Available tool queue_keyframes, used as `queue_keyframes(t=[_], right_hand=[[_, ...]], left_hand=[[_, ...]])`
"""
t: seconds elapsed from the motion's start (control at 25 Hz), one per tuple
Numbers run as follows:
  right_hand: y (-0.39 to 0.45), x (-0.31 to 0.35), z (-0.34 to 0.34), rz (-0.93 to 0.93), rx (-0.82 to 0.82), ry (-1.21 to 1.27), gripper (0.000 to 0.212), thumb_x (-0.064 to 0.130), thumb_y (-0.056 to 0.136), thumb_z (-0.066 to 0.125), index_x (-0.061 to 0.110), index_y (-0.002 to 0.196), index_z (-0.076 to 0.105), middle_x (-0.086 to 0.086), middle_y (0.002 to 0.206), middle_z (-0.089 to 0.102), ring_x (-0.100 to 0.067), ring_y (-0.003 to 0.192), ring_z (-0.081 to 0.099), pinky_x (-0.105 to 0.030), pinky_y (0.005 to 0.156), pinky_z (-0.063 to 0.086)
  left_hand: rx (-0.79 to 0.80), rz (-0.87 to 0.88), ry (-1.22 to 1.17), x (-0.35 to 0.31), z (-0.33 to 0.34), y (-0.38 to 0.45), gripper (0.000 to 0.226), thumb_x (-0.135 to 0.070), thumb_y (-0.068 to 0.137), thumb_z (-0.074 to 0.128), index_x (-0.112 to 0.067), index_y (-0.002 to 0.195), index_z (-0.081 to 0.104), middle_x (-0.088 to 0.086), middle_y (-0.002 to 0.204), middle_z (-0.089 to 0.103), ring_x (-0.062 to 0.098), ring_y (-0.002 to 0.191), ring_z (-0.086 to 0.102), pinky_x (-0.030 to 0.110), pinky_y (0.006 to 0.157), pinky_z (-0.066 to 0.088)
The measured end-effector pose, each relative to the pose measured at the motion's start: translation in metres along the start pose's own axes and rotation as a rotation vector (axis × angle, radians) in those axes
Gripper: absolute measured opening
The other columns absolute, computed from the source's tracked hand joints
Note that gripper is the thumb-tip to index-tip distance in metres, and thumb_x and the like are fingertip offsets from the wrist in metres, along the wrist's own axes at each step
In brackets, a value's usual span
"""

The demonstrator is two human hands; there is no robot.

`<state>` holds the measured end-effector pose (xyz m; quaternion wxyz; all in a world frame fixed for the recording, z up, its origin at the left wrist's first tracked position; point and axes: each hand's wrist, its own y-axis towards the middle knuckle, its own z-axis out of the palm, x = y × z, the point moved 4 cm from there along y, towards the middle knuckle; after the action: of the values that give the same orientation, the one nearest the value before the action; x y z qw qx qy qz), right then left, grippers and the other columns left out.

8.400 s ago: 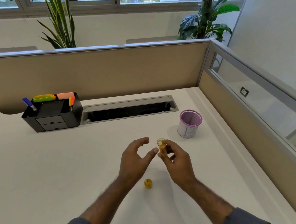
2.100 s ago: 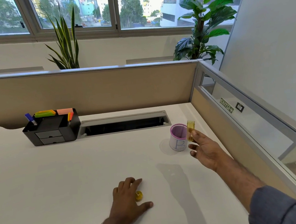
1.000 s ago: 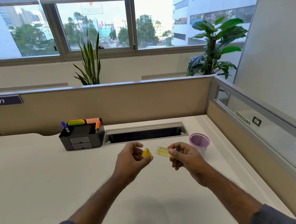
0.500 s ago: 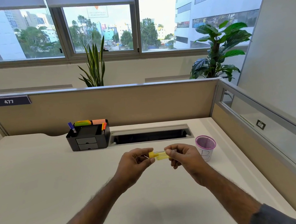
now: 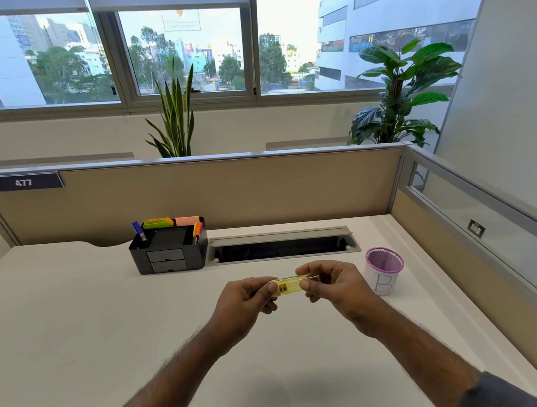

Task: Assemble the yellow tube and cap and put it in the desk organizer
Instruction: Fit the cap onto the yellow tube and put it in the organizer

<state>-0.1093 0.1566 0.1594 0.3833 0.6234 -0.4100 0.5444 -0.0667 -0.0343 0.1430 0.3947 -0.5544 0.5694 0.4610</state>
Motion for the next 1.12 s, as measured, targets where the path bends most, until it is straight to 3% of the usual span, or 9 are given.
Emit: queue_keyframes(t=[0.24,0.4,0.52,0.64,0.88,1.12], right_hand=[[0.004,0.002,0.017,0.0,0.029,0.014,0.02,0.004,0.083,0.072,0.02,0.095,0.076,-0.015,0.101,0.069,-0.028,0.09,0.063,-0.028,0.078,0.058],[0.008,-0.003,0.029,-0.003,0.024,0.019,0.024,0.002,0.082,0.073,0.023,0.092,0.077,-0.012,0.1,0.069,-0.025,0.092,0.064,-0.026,0.077,0.058],[0.013,-0.009,0.036,-0.002,-0.002,0.01,0.026,0.004,0.082,0.073,0.024,0.1,0.074,-0.014,0.1,0.07,-0.028,0.091,0.067,-0.03,0.079,0.06],[0.018,-0.014,0.041,0.003,-0.034,0.019,0.02,0.01,0.084,0.073,0.016,0.103,0.072,-0.014,0.088,0.073,-0.027,0.078,0.07,-0.03,0.071,0.06],[0.028,-0.021,0.052,0.028,-0.031,0.02,0.012,0.019,0.085,0.073,0.012,0.094,0.075,-0.01,0.072,0.071,-0.025,0.064,0.068,-0.029,0.059,0.059],[0.04,-0.026,0.065,0.084,-0.022,0.007,0.012,0.021,0.086,0.07,0.012,0.092,0.075,-0.012,0.074,0.069,-0.026,0.065,0.067,-0.032,0.06,0.059]], left_hand=[[0.036,-0.041,-0.046,0.008,-0.015,-0.002,0.022,-0.024,0.098,0.052,-0.021,0.095,0.074,0.004,0.076,0.071,0.014,0.068,0.069,0.021,0.065,0.058],[0.065,-0.086,-0.062,0.016,-0.025,-0.001,0.027,-0.025,0.099,0.05,-0.014,0.101,0.074,0.005,0.078,0.07,0.016,0.07,0.069,0.023,0.066,0.057],[0.063,-0.078,-0.092,0.021,-0.033,0.0,0.025,-0.024,0.097,0.054,-0.013,0.104,0.075,0.007,0.08,0.071,0.016,0.071,0.07,0.024,0.067,0.058],[0.062,-0.054,-0.085,0.025,-0.037,0.002,0.025,-0.022,0.094,0.06,-0.014,0.113,0.073,0.007,0.085,0.075,0.018,0.077,0.071,0.027,0.072,0.06],[0.055,-0.031,-0.081,0.035,-0.048,0.007,0.029,-0.014,0.088,0.068,-0.014,0.117,0.07,0.004,0.094,0.077,0.013,0.083,0.071,0.02,0.073,0.058],[0.026,-0.013,-0.066,0.046,-0.059,0.014,0.03,-0.008,0.085,0.072,-0.015,0.115,0.071,0.001,0.094,0.075,0.005,0.08,0.069,0.016,0.07,0.055]])
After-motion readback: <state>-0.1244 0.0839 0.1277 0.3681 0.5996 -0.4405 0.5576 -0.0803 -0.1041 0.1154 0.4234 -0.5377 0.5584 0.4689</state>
